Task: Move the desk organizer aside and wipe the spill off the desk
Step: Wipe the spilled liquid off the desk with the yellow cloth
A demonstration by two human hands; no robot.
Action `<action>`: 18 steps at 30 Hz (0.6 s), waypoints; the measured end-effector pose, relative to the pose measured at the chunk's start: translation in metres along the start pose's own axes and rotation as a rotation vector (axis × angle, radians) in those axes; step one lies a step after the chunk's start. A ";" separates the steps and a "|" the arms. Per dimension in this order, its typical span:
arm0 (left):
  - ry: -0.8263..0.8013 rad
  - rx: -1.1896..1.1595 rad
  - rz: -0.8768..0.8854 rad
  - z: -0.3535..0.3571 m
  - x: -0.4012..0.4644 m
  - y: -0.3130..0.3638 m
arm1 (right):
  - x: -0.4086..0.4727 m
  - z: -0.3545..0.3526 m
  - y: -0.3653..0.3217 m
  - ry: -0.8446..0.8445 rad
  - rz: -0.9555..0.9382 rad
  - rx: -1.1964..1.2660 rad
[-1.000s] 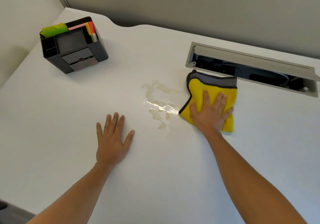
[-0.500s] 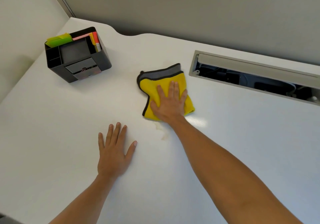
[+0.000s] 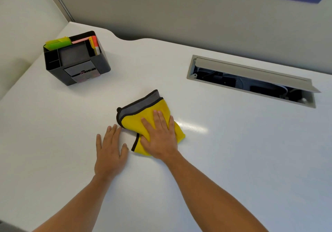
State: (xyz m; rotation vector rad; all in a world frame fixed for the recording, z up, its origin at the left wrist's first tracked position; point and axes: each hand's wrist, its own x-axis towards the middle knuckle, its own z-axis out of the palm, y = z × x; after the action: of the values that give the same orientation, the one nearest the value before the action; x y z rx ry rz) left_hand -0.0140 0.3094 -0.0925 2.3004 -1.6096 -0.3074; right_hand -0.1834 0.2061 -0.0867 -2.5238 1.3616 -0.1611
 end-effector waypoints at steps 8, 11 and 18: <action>0.018 0.020 0.000 0.001 -0.002 0.003 | -0.069 -0.016 0.051 0.176 0.430 0.000; 0.020 0.028 0.004 0.003 -0.002 0.001 | -0.102 -0.016 0.066 0.231 0.572 -0.016; 0.011 0.065 0.010 0.000 -0.002 0.005 | -0.153 0.004 0.036 0.190 0.678 -0.065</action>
State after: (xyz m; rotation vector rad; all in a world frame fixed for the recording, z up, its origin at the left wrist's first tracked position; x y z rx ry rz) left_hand -0.0188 0.3095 -0.0906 2.3373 -1.6484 -0.2433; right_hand -0.2958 0.3157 -0.0960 -1.9821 2.2345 -0.2213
